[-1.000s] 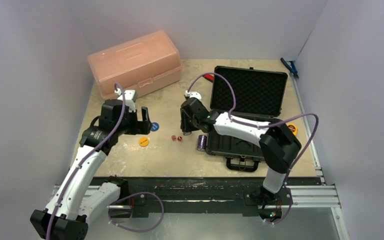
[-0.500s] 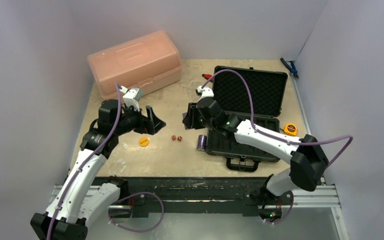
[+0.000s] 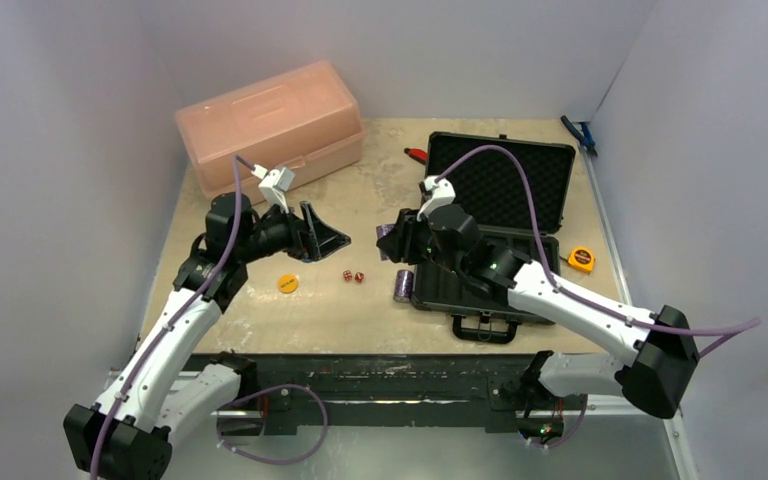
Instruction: Pack up texas hold em set
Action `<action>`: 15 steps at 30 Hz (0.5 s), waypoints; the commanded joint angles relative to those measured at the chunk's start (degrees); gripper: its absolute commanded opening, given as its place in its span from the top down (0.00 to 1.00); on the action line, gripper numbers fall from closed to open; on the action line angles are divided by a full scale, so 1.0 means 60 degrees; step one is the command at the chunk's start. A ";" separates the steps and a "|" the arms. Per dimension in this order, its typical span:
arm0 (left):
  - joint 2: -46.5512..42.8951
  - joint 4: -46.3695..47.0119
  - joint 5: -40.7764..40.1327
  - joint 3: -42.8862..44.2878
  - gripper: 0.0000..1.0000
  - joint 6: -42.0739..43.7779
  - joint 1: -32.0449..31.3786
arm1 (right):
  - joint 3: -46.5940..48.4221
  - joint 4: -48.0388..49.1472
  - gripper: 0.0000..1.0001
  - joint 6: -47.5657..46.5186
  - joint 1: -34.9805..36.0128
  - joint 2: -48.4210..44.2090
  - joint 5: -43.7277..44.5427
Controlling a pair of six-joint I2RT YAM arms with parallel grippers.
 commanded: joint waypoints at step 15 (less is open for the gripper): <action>0.0698 0.1880 -0.0840 0.0444 0.26 -0.1124 -0.1608 | -0.0531 0.2226 1.00 0.0131 -0.0005 -0.1446 -0.0211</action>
